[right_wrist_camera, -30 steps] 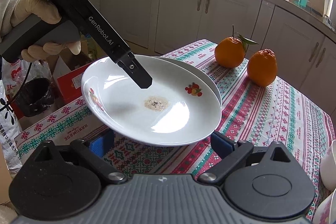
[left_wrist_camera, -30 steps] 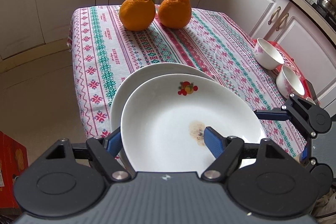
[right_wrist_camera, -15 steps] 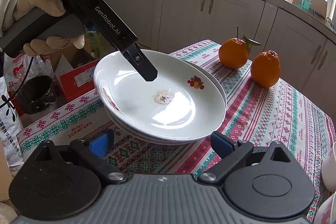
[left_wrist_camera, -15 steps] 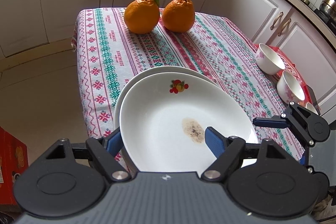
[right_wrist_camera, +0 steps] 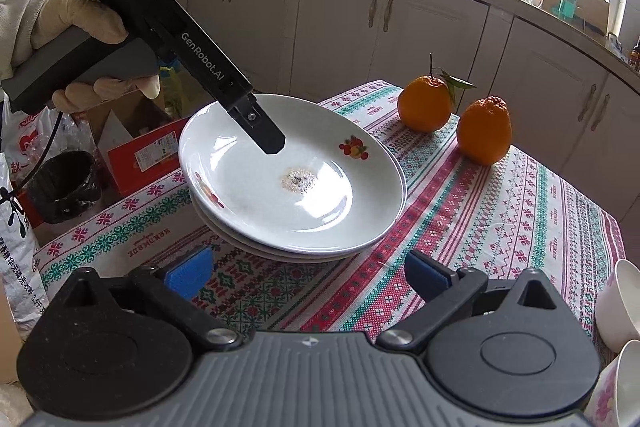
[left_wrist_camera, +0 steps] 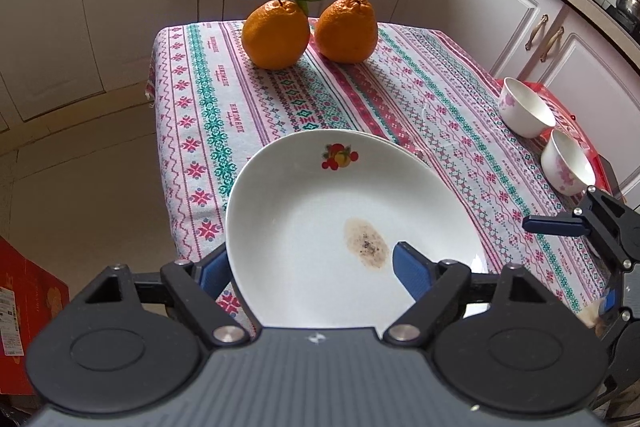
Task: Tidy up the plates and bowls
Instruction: 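Open the left gripper and pull it away from the stack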
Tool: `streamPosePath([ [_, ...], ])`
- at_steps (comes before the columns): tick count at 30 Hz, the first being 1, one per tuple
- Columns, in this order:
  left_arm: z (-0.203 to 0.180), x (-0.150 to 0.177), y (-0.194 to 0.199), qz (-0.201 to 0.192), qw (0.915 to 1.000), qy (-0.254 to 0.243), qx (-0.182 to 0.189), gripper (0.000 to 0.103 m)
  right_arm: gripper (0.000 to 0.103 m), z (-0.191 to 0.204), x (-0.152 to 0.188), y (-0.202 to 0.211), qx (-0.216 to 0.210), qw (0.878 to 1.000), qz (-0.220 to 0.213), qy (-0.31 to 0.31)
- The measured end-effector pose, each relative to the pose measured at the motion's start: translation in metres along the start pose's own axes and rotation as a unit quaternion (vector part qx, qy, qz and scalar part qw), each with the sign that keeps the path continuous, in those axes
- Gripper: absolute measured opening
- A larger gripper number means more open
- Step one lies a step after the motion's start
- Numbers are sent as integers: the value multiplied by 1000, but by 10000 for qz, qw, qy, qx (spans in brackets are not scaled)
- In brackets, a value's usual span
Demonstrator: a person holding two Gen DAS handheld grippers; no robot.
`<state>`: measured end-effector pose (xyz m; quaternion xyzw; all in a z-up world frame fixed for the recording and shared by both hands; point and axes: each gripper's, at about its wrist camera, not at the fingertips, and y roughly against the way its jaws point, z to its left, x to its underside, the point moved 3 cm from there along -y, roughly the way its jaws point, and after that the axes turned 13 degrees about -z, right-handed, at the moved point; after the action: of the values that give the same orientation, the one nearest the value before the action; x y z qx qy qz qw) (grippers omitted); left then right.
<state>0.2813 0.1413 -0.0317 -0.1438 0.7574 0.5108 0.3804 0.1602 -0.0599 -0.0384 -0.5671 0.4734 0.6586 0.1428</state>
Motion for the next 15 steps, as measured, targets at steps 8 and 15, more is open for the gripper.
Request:
streamPosePath([
  [8, -5, 6, -7, -72, 9983, -435, -374, 87, 103, -9, 3, 19, 185, 9997, -95, -85],
  [15, -49, 3, 15, -817, 9892, -1079, -557, 94, 103, -25, 10, 58, 722, 9972, -181, 62],
])
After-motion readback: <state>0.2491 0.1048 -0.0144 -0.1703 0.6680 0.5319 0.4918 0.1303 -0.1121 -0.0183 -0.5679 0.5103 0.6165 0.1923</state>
